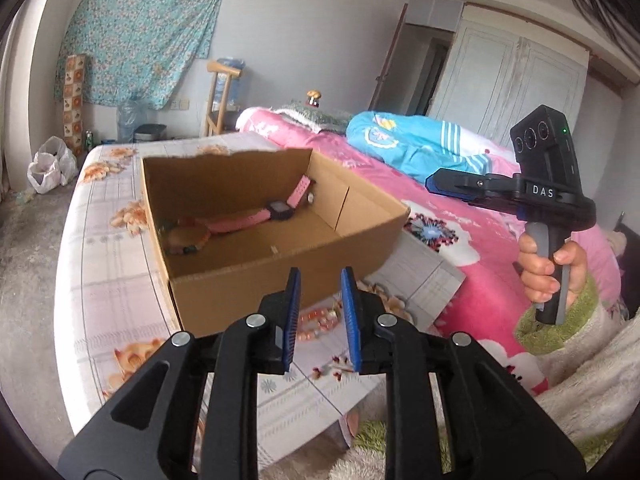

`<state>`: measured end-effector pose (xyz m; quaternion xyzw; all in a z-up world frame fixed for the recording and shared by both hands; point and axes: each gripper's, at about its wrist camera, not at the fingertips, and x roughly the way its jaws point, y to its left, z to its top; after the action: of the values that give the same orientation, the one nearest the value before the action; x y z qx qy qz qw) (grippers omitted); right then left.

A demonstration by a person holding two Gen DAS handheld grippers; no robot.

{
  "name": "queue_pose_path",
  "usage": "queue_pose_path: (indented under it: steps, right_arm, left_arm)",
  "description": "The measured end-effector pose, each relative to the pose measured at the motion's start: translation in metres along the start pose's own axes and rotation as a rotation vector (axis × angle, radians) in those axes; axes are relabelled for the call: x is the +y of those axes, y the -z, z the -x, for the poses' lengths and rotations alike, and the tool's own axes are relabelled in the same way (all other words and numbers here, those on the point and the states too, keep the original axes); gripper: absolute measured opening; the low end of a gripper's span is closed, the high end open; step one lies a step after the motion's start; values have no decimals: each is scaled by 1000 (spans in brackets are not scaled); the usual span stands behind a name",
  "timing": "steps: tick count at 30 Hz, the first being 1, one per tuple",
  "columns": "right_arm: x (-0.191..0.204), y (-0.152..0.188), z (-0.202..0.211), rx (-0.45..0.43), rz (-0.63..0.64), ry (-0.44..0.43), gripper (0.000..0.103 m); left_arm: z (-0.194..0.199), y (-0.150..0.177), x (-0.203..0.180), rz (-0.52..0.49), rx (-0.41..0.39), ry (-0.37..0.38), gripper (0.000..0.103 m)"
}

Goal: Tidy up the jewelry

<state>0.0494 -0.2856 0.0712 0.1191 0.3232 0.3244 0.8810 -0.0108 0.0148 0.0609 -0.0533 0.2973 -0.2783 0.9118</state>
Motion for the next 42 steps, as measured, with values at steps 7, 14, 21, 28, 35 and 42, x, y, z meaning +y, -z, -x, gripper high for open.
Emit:
queue_pose_path:
  steps: [7, 14, 21, 28, 35, 42]
  right_arm:
    - [-23, 68, -81, 208, -190, 77, 35]
    - [-20, 72, -123, 272, -122, 224, 25]
    - [-8, 77, -143, 307, -24, 292, 20]
    - [12, 79, -152, 328, 52, 321, 9]
    - [26, 63, -132, 244, 40, 239, 9]
    - [47, 51, -121, 210, 45, 124, 9]
  left_arm:
    - [-71, 42, -10, -68, 165, -126, 20]
    - [-108, 50, -4, -101, 238, -179, 20]
    - [-109, 57, 1, -84, 235, -169, 20]
    - [-108, 60, -3, -98, 219, -180, 20]
    - [-101, 63, 2, -74, 212, -163, 20]
    - [-74, 65, 8, -47, 179, -180, 20]
